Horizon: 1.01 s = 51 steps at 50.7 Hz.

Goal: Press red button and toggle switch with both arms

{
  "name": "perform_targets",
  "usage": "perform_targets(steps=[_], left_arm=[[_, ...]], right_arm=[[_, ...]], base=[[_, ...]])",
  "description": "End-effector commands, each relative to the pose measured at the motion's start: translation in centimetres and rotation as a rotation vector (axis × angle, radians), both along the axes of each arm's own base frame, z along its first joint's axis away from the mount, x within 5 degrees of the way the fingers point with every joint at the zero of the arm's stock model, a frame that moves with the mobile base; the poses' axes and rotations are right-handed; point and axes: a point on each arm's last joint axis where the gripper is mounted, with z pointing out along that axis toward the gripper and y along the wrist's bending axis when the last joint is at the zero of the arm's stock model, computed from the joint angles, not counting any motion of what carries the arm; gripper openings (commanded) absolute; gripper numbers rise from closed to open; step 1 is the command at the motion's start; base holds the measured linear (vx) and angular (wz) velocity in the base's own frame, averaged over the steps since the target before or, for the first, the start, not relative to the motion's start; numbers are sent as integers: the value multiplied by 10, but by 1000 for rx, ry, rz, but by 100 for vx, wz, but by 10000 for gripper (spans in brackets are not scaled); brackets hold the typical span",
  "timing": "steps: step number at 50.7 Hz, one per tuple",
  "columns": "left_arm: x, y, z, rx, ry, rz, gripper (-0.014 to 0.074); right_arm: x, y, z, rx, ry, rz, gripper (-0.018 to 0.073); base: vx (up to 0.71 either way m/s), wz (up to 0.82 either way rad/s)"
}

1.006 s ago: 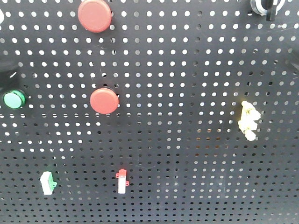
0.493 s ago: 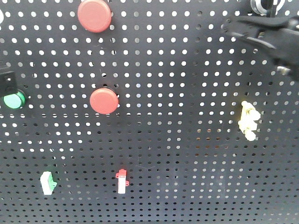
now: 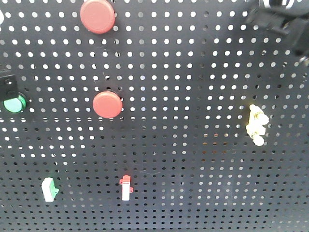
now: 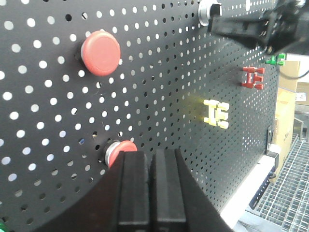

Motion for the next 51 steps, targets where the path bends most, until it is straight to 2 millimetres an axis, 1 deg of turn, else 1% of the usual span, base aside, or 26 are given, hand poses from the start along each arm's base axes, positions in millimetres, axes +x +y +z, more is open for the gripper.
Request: perform_targets(steps=[1, 14, 37, 51], left_arm=[[-3, 3, 12, -76, -31, 22, 1], [-4, 3, 11, -71, -26, 15, 1], [-5, 2, 9, -56, -10, -6, 1], [-5, 2, 8, -37, -13, -1, 1]], right_arm=[[-7, -8, 16, 53, -44, -59, -3], [-4, -10, 14, 21, -39, -107, -3], [0, -19, 13, -73, -89, -242, -3], [2, -23, 14, -88, -107, -293, -3]], base=[[0, 0], [0, 0], [0, 0], [0, 0]])
